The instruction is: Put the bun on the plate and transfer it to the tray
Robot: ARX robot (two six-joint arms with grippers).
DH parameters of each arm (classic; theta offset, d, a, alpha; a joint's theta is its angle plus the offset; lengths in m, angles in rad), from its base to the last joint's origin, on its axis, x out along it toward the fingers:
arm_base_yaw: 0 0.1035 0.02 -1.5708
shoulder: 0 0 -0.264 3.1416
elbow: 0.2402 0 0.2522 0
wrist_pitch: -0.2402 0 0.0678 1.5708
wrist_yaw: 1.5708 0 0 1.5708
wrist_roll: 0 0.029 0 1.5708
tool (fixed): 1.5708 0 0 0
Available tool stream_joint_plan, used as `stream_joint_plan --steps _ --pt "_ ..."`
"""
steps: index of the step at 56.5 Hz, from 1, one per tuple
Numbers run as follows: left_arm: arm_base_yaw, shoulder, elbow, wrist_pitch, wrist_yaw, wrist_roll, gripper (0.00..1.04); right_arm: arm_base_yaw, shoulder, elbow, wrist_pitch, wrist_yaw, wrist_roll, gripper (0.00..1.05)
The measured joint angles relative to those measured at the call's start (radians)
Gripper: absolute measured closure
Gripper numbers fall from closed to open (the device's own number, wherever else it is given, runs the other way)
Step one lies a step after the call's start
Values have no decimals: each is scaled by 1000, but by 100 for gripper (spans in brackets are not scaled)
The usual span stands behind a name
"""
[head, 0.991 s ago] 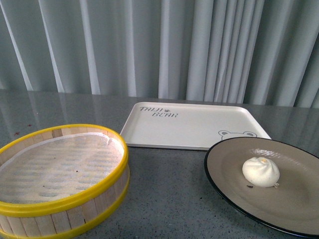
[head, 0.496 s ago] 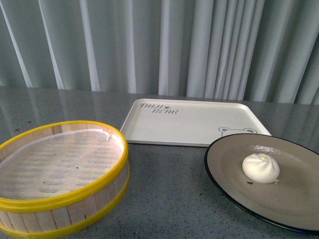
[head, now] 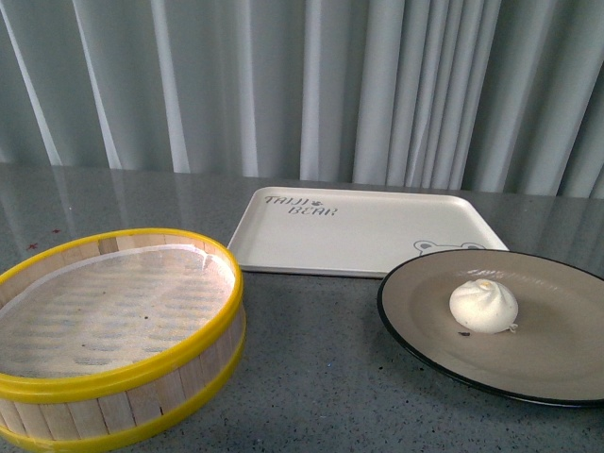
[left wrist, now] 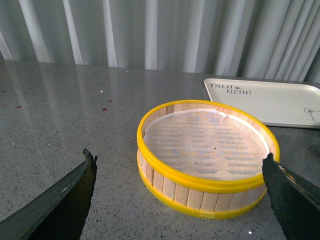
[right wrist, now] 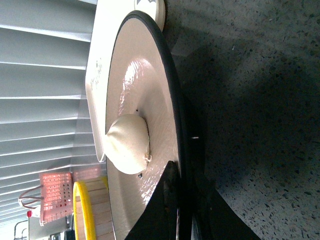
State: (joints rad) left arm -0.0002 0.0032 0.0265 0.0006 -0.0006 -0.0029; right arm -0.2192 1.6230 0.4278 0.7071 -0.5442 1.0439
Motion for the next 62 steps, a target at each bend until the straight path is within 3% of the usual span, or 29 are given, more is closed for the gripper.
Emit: stream_joint_plan --steps 14,31,45,62 --pt "0 0 0 0 0 0 7 -5 -9 -37 157 -53 24 102" --pt "0 0 0 0 0 0 7 -29 -20 -6 229 -97 65 102" --pt "0 0 0 0 0 0 7 -86 112 197 227 -89 111 102" --pt "0 0 0 0 0 0 7 27 309 489 112 -39 153 102"
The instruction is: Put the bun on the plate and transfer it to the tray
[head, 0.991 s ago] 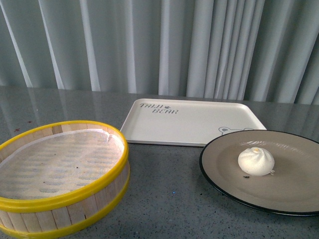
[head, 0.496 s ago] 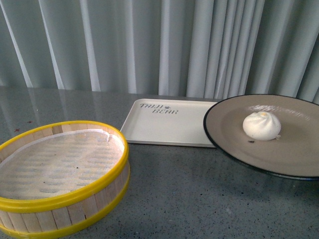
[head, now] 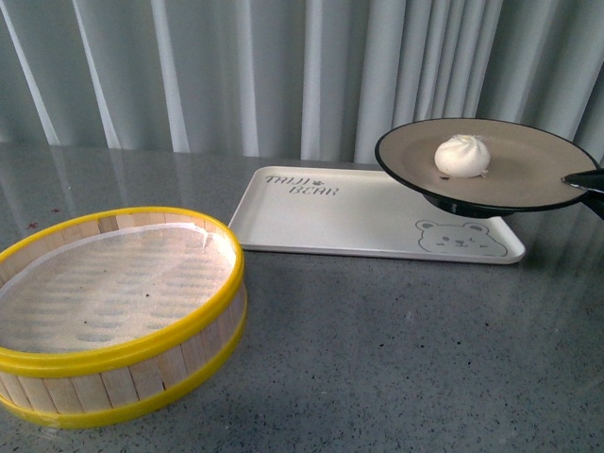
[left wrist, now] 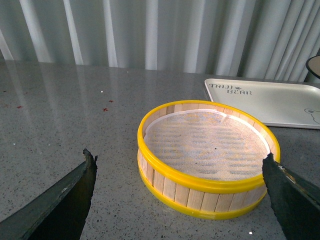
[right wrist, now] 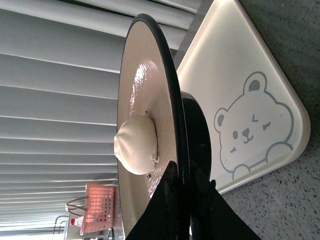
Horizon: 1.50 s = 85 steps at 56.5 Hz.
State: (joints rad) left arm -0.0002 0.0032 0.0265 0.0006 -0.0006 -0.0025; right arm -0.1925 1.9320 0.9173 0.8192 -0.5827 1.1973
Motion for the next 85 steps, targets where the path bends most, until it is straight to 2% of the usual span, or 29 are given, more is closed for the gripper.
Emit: stream_joint_plan --steps 15,44,85 --pt "0 0 0 0 0 0 7 10 144 164 -23 59 64 102" --pt "0 0 0 0 0 0 7 82 286 376 -162 82 78 102" --pt "0 0 0 0 0 0 7 99 318 382 -219 118 54 102"
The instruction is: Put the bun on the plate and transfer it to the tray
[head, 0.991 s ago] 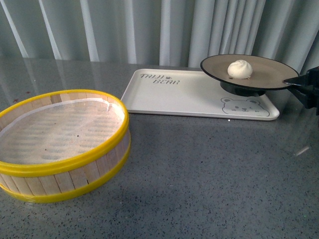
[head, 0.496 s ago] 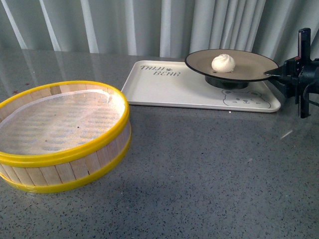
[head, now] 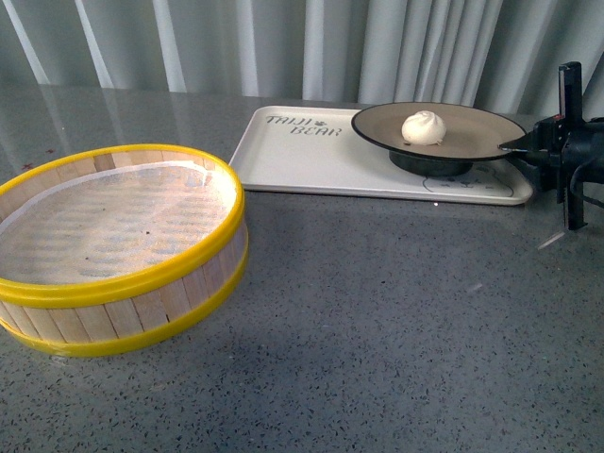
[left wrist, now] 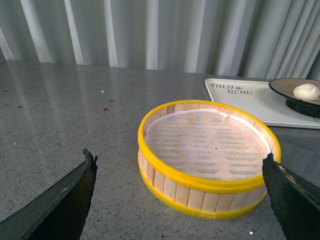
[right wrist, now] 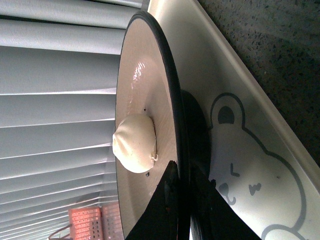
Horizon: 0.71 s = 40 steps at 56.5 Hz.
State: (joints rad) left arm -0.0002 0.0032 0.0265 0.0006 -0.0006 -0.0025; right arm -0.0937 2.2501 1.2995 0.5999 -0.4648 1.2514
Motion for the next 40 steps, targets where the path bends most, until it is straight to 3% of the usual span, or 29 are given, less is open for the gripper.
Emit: stream_joint_plan --steps 9,17,28,34,40 --pt "0 0 0 0 0 0 7 -1 0 0 0 -3 -1 98" --pt "0 0 0 0 0 0 7 -3 0 0 3 -11 2 71" --pt "0 0 0 0 0 0 7 -9 -2 -4 20 -11 9 43" --pt "0 0 0 0 0 0 7 -16 -18 -26 16 -4 13 20" --pt "0 0 0 0 0 0 7 -19 -53 -51 0 21 14 6"
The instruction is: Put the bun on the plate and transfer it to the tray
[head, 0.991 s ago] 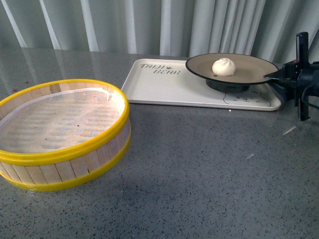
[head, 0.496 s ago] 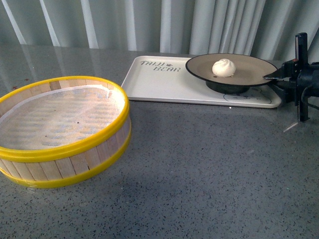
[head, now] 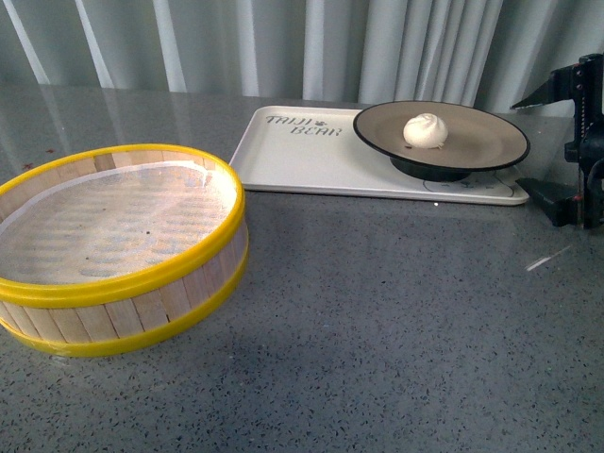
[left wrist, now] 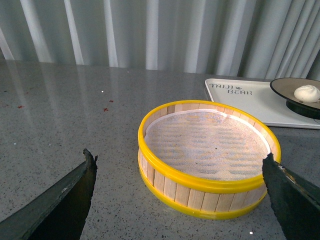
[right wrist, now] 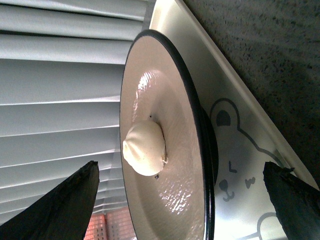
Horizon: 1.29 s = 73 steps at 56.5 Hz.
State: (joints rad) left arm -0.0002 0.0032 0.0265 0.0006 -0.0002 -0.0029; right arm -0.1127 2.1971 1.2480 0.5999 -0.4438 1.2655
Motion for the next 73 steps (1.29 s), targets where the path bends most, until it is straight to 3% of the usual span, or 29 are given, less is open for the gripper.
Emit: stream_joint_plan --steps 16,23,36,44,49,63,65,68,73 --pt "0 0 0 0 0 0 7 -24 -125 -108 -3 25 -12 8" --pt "0 0 0 0 0 0 7 -46 -225 -184 -56 82 -45 8" --pt "0 0 0 0 0 0 7 -137 -475 -345 -173 359 -253 8" --pt "0 0 0 0 0 0 7 -217 -662 -431 -94 609 -535 8" --pt "0 0 0 0 0 0 7 -248 -790 -487 -25 655 -712 8" --pt "0 0 0 0 0 0 7 -205 -1089 -693 123 599 -1122 8" --pt "0 0 0 0 0 0 7 -198 -1126 -724 116 556 -1160 9" --pt "0 0 0 0 0 0 7 -200 -1212 -780 -8 348 -1205 19" --pt "0 0 0 0 0 0 7 -147 -1359 -941 -83 213 -1238 37"
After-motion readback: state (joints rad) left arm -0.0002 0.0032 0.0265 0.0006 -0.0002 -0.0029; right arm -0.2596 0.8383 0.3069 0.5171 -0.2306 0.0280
